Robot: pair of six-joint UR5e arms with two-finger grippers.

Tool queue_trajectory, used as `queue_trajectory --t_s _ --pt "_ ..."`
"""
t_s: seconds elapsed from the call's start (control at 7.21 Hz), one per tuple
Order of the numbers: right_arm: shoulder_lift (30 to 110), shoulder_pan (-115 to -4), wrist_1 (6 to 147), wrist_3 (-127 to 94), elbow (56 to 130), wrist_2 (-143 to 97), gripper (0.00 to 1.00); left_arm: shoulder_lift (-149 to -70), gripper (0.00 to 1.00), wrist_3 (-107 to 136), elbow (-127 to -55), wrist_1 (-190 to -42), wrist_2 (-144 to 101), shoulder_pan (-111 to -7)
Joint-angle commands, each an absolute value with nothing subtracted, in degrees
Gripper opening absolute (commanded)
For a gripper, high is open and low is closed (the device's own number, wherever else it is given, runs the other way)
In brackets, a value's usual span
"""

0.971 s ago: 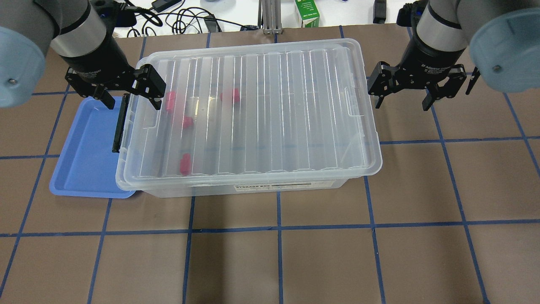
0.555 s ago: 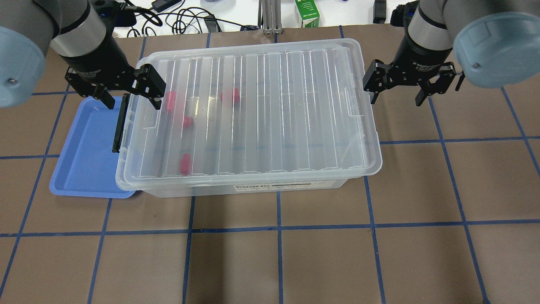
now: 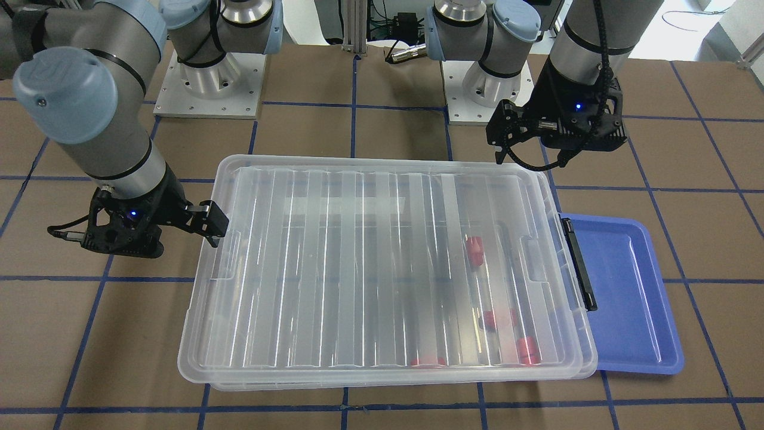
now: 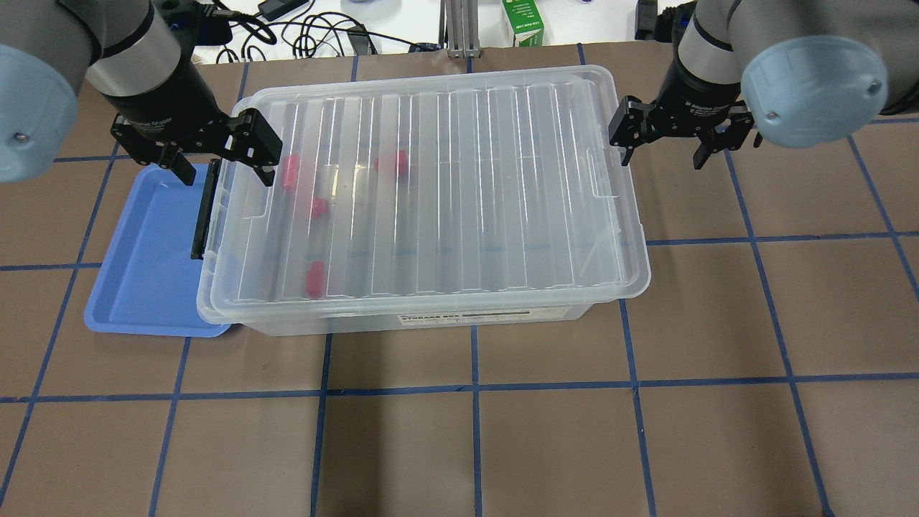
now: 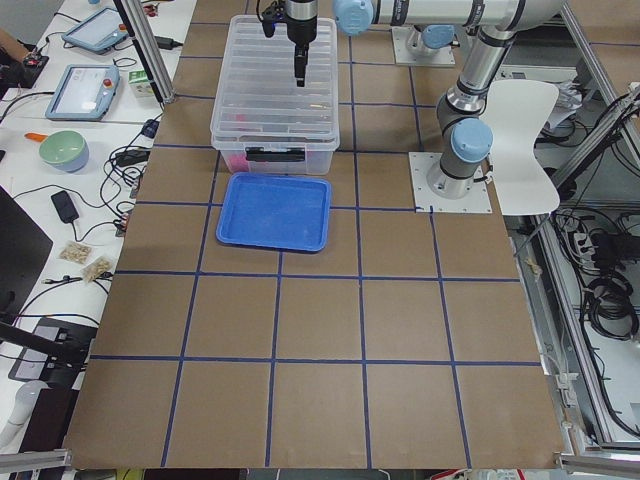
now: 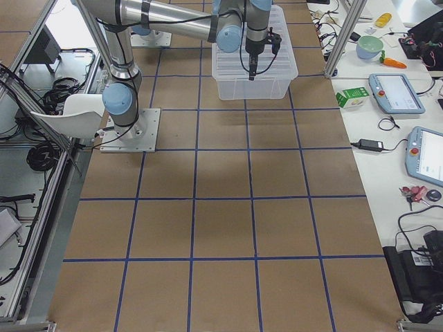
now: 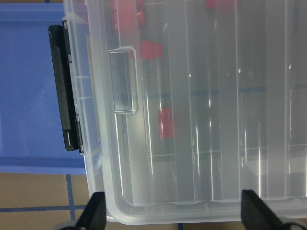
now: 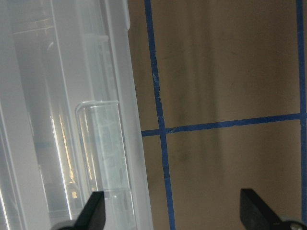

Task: Place red block in blue tray from box

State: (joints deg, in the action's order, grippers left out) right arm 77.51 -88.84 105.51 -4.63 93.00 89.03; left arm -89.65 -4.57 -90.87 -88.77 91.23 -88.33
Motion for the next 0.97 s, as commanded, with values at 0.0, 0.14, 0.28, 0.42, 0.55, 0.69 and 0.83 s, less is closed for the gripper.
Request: queue_trajectory --t_s 0.0,0.14,0.28,0.42,0.55,0.69,0.83 --pt "76.4 -88.9 106.0 -4.4 93.2 89.1 1.0 -89.7 1.0 -4.6 -90.9 -88.8 91.2 -88.3" --pt "75.3 -88.8 105.9 -4.1 93.3 89.6 1.0 -89.6 1.0 -4.6 -90.9 -88.8 91.2 -88.3" --pt "75.2 -88.8 105.8 -4.1 93.3 89.7 1.0 -89.6 1.0 -4.6 -90.9 -88.8 91.2 -88.3" --pt "75.1 -88.5 105.9 -4.0 93.3 89.8 1.0 -89.7 1.0 -4.6 -90.9 -88.8 91.2 -88.3" --pt "75.1 -88.4 105.9 -4.0 93.3 89.8 1.0 -89.6 1.0 -4.6 -90.9 -88.8 91.2 -88.3" --pt "75.1 -88.4 105.9 -4.0 93.3 89.9 1.0 -89.7 1.0 -4.6 -90.9 -88.8 91.2 -88.3" --pt "75.1 -88.2 106.0 -4.0 93.1 90.0 1.0 -89.6 1.0 -4.6 -90.9 -88.8 91.2 -88.3"
